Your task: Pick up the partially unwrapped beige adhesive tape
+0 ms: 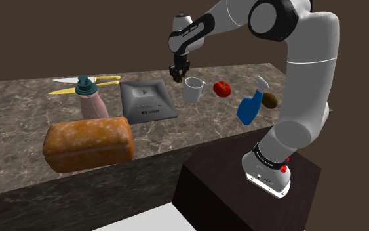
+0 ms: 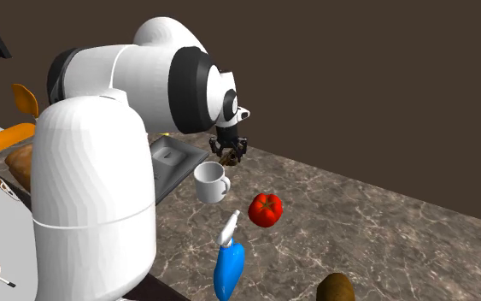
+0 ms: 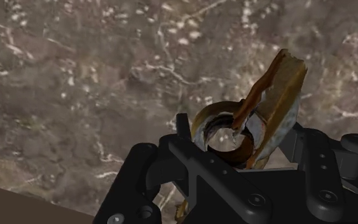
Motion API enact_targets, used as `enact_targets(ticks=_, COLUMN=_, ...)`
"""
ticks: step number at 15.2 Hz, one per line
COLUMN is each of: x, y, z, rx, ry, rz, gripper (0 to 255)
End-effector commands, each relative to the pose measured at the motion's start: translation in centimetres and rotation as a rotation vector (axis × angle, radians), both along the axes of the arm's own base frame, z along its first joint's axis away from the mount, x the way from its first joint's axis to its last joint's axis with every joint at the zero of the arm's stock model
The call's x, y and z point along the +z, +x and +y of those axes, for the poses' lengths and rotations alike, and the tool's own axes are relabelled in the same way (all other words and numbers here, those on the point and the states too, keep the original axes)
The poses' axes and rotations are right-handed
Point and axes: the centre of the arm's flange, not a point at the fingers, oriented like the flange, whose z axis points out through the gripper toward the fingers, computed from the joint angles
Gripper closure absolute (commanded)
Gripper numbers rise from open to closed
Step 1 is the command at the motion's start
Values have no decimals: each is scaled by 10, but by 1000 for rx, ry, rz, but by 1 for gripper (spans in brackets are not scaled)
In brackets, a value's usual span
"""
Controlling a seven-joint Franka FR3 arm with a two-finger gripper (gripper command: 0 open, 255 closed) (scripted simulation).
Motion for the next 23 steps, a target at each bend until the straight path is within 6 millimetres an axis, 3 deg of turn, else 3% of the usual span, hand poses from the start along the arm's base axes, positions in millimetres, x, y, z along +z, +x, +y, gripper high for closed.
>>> enact_targets(ticks=1, x=-1, y=0, z=0, rx=0, ry=0, rz=0, gripper=255)
enact_targets(ticks=9, x=-2, y=-1, z=1, rx=0, ry=0, rz=0, gripper=255)
enact_targets(ticks=23, x=72, y=-1, z=1, rx=0, ry=0, rz=0, gripper=255)
